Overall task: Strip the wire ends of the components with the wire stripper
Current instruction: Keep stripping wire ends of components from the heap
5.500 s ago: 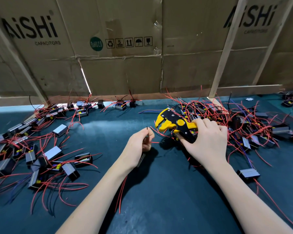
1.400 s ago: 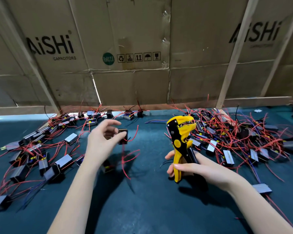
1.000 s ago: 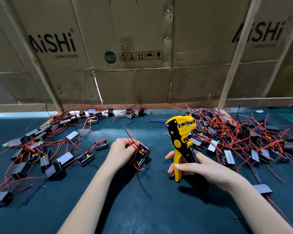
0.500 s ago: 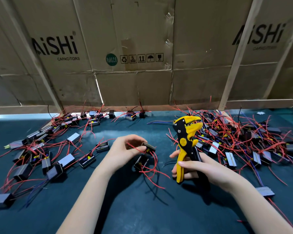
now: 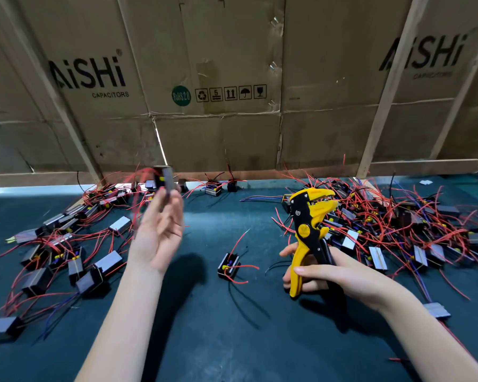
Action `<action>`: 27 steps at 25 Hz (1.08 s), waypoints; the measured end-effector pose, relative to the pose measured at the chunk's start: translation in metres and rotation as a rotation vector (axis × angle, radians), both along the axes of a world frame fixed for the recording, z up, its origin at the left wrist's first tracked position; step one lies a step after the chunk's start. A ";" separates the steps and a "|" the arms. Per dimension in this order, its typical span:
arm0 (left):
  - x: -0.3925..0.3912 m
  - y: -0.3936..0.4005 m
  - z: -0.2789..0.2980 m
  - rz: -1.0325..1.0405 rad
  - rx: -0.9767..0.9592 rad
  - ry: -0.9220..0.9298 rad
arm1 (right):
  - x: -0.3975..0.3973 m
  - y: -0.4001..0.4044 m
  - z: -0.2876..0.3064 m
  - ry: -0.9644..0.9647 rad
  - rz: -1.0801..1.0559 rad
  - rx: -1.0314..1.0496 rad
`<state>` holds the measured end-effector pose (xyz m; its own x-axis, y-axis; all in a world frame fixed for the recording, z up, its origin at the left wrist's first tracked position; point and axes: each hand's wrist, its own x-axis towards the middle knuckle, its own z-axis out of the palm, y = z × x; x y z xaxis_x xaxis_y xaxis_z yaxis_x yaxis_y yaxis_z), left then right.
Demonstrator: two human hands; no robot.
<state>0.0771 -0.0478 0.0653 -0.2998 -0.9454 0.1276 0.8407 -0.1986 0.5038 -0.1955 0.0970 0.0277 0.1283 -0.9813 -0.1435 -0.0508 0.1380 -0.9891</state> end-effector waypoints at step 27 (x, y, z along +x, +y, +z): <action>-0.044 0.020 -0.034 0.283 -0.762 -1.559 | 0.024 0.006 0.006 0.141 0.051 -0.068</action>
<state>0.0331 -0.0277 0.0317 -0.4140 -0.8570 0.3067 -0.5092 0.4974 0.7024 -0.1719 0.1030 0.0337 0.1615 -0.9821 -0.0968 -0.1955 0.0643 -0.9786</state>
